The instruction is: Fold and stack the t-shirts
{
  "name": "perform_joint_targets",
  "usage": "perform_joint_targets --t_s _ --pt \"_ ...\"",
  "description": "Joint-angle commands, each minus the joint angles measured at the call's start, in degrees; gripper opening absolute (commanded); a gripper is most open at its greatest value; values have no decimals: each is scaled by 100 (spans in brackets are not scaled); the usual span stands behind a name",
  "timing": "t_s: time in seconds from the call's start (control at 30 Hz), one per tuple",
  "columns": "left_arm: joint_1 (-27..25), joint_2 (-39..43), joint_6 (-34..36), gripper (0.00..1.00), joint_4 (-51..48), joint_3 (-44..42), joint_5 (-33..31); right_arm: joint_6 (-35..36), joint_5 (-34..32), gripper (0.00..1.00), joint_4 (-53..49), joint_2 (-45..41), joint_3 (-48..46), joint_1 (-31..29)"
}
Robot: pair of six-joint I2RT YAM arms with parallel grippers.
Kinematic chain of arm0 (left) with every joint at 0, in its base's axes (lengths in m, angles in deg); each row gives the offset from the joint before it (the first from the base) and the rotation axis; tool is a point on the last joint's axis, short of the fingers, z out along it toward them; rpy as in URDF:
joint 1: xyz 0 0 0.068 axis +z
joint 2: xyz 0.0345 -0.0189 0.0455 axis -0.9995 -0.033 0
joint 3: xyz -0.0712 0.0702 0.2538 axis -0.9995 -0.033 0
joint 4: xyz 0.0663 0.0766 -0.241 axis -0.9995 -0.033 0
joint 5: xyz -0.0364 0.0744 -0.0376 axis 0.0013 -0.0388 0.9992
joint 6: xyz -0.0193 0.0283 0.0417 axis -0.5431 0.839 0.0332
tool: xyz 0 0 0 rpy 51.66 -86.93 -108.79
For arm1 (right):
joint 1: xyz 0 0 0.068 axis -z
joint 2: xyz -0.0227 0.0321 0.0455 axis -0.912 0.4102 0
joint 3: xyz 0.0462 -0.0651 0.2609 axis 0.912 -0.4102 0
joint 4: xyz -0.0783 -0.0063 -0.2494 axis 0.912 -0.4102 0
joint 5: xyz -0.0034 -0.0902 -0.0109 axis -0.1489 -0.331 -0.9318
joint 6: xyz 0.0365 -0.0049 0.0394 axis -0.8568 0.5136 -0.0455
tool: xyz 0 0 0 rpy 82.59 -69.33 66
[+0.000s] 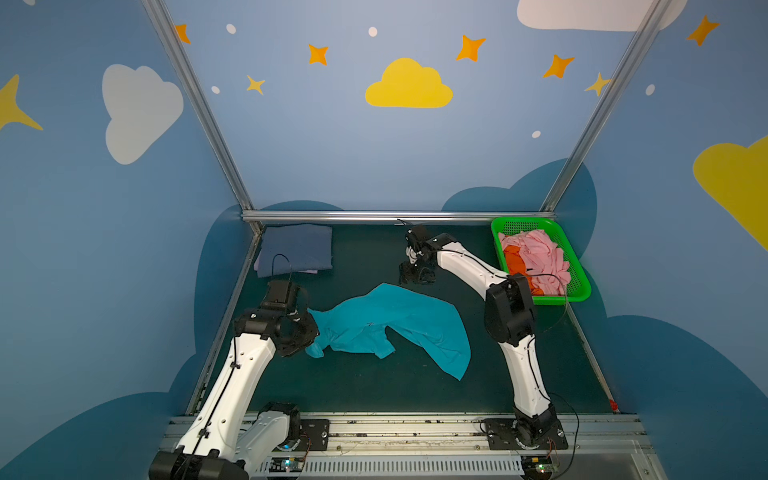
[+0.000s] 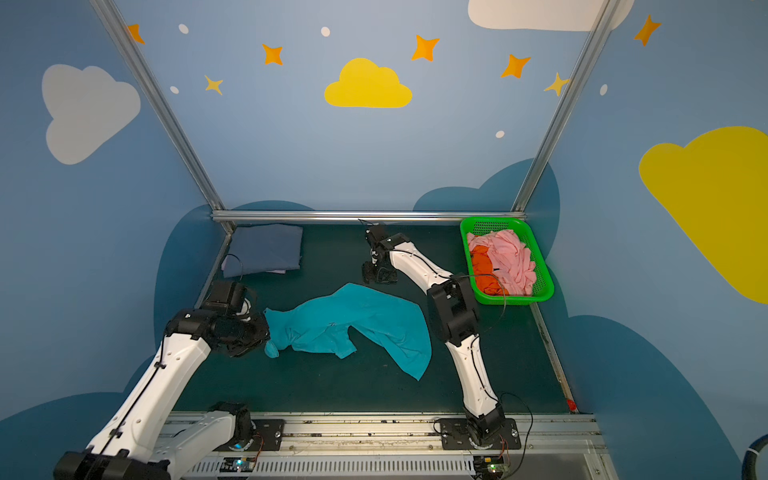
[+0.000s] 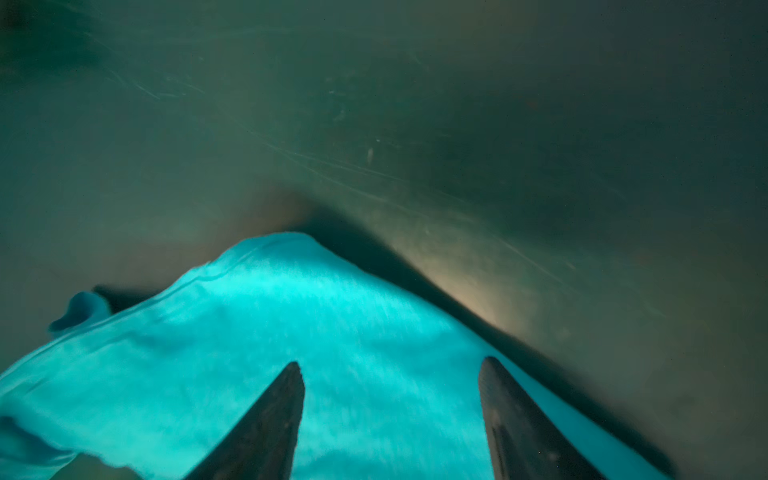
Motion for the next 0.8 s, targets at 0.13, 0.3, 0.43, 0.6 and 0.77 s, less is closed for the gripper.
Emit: perform_joint_targets --t_s 0.13,0.3,0.43,0.6,0.77 --pt "9 -14 -42 4 -3 59 -2 425 347 70 -398 932 1210 -266" --pt "10 -8 -36 4 -19 77 -1 516 521 51 -373 1444 1621 -459" --pt "17 21 -22 4 -34 109 -6 339 453 0 -162 1231 1636 -401" --pt "27 -105 143 4 -27 525 -278 529 -34 0 169 129 1643 -174" --pt "35 -601 400 4 -148 1798 -605 672 -800 0 319 -1267 1540 77"
